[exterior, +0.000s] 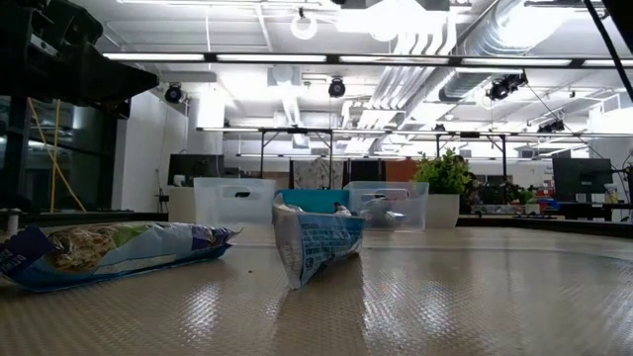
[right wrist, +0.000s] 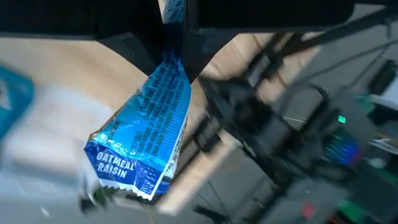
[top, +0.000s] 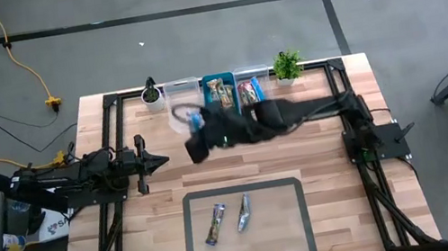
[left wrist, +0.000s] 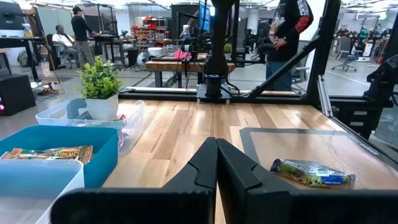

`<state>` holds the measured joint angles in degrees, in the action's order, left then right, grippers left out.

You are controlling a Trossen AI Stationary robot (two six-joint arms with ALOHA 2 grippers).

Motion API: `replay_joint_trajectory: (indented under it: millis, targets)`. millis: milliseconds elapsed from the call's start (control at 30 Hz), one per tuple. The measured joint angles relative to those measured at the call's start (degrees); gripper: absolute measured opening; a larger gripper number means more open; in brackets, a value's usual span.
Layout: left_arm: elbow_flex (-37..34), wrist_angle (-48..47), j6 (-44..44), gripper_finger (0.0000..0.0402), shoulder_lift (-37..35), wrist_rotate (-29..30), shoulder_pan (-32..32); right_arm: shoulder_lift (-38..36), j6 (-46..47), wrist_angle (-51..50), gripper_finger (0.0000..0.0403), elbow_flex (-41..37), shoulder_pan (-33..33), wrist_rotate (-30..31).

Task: Pick and place Granola Bars by type
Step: Put the blue granola bar into the left transparent bin

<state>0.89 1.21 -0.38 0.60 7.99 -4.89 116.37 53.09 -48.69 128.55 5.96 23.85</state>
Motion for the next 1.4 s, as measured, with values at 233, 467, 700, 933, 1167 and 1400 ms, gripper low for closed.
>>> replay_joint_trajectory:
  millis: [233, 467, 700, 933, 1167, 1400]
  targets:
    - [0.0, 0.0, 0.0, 0.0001, 0.0, 0.0, 0.0, -0.2, -12.0, 13.0, 0.0022, 0.0, -8.0, -7.7]
    - [0.0, 0.0, 0.0, 0.0001, 0.0, 0.0, 0.0, 0.0, -15.1, 19.3, 0.0018, 0.0, -16.1, -8.7]
    - [0.0, 0.0, 0.0, 0.0001, 0.0, 0.0, 0.0, 3.7, -15.6, 30.7, 0.0022, 0.0, -24.2, -17.8]
    - [0.0, 0.0, 0.0, 0.0001, 0.0, 0.0, 0.0, 11.3, -11.3, 41.3, 0.0023, 0.0, -28.7, -26.1]
    - [0.0, 0.0, 0.0, 0.0001, 0.0, 0.0, 0.0, 18.2, -6.4, 41.0, 0.0023, 0.0, -30.6, -29.9]
    - [0.0, 0.0, 0.0, 0.0001, 0.0, 0.0, 0.0, 22.7, -3.0, 39.5, 0.0023, 0.0, -31.9, -35.3]
